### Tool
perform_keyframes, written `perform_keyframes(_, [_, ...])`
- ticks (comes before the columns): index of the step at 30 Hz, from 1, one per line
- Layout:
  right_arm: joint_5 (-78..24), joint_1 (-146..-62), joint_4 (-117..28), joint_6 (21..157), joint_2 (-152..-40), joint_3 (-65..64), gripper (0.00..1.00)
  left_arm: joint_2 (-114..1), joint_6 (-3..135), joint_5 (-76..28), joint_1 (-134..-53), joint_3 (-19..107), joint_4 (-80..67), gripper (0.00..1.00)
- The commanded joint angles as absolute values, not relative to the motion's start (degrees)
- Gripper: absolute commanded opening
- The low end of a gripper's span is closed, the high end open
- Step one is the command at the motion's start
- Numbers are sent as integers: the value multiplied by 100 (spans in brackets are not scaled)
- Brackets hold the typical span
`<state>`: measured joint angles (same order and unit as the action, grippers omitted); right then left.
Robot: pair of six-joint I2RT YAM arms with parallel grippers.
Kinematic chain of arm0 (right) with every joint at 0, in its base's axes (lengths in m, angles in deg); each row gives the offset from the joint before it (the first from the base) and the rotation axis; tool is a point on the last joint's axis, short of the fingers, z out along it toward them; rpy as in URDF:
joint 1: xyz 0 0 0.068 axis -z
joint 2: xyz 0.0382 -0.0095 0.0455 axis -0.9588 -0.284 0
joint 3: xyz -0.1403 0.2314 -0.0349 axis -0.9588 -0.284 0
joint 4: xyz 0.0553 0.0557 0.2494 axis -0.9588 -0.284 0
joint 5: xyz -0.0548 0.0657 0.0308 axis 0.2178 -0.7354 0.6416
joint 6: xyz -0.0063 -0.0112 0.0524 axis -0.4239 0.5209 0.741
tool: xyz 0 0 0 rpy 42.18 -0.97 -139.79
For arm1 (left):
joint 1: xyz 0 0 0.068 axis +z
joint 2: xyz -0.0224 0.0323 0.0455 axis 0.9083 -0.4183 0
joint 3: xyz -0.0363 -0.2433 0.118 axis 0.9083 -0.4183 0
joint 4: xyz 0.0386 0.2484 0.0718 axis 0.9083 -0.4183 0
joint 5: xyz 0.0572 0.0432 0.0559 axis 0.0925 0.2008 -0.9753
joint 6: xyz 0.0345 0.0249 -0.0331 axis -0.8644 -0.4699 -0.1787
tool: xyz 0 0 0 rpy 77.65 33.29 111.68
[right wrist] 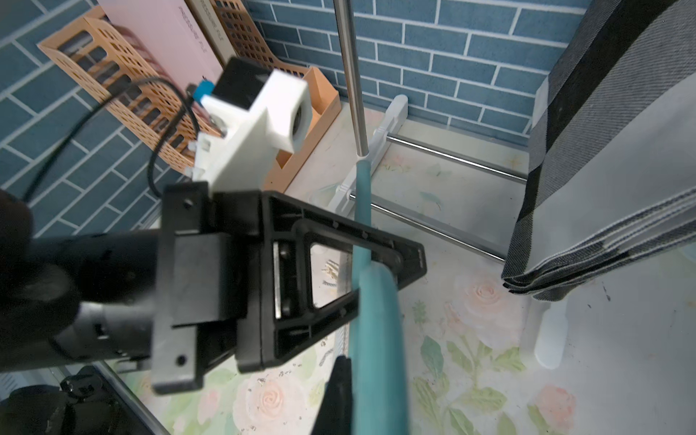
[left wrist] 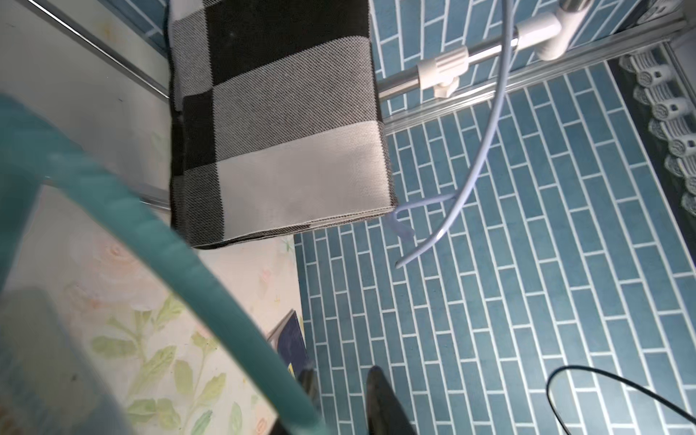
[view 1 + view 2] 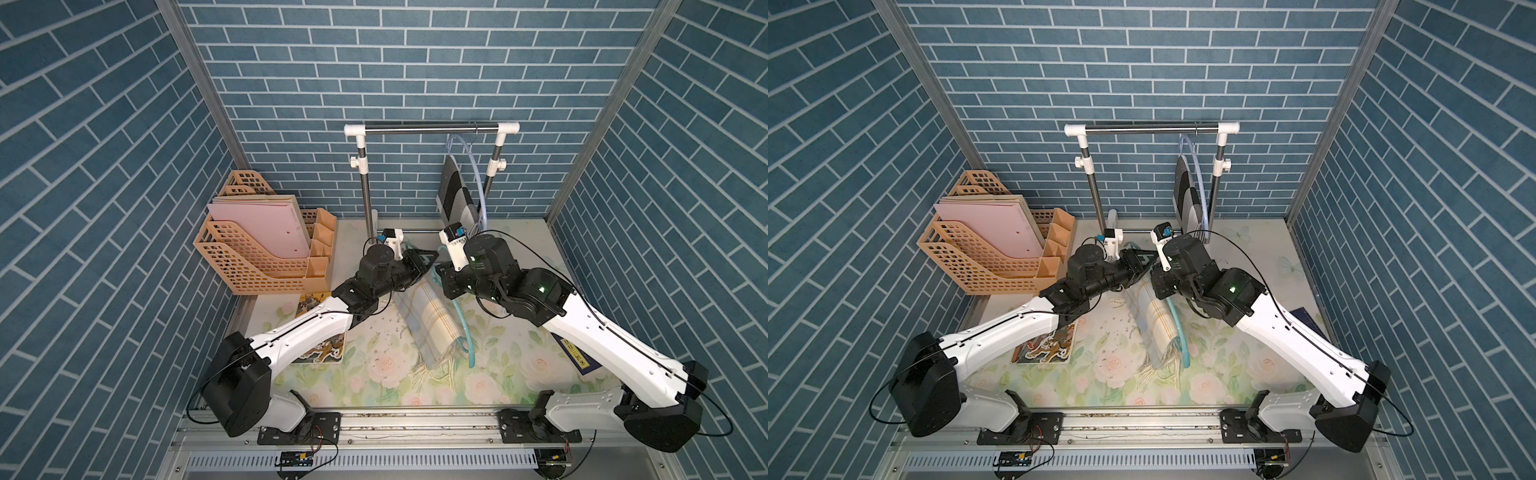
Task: Hang the scarf on the hanger
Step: Hang the scarf on the hanger, then place the hanger at the clothesline.
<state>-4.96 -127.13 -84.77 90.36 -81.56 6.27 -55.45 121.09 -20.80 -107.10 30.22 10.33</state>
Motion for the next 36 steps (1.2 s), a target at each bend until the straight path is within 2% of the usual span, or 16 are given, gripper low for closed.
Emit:
perform_keyframes(1, [-547,-12742,-8186,8784,-8052,760,0,-5500,11982,-2105,-10692,3102,1006,1])
perform_keyframes(6, [-626,-12747,-7998,8735,-7896,477,0,-5428,12218,-2093,-10668,2999,1127,0])
perform_keyframes(7, [-607,-12747,-7969,8737,-7837,420,5,-5411,12287,-2082,-10661,2973,1197,0])
perform_keyframes(9, [-579,-12739,-7904,8725,-7680,267,41,-5362,12434,-2089,-10623,2904,1354,0])
perform_keyframes(11, [-552,-12743,-7794,8741,-7483,43,58,-5317,12571,-2104,-10565,2855,1494,0])
perform_keyframes(16, [-605,-12746,-7237,8803,-6542,-975,83,-5327,12781,-2084,-10421,2914,1670,0])
perform_keyframes(24, [-1263,-12758,-6557,9132,-5217,-2678,88,-5367,12821,-2208,-10335,3161,1568,0])
perform_keyframes(29, [-1248,-12898,-6350,9342,-5067,-3217,86,-5363,12842,-2358,-10331,3310,1460,0])
perform_keyframes(33, [-1113,-13108,-6138,9411,-5202,-3460,79,-5343,12856,-2449,-10327,3359,1386,0])
perform_keyframes(36, [-888,-13225,-6062,9431,-5263,-3532,65,-5321,12855,-2497,-10325,3360,1336,0])
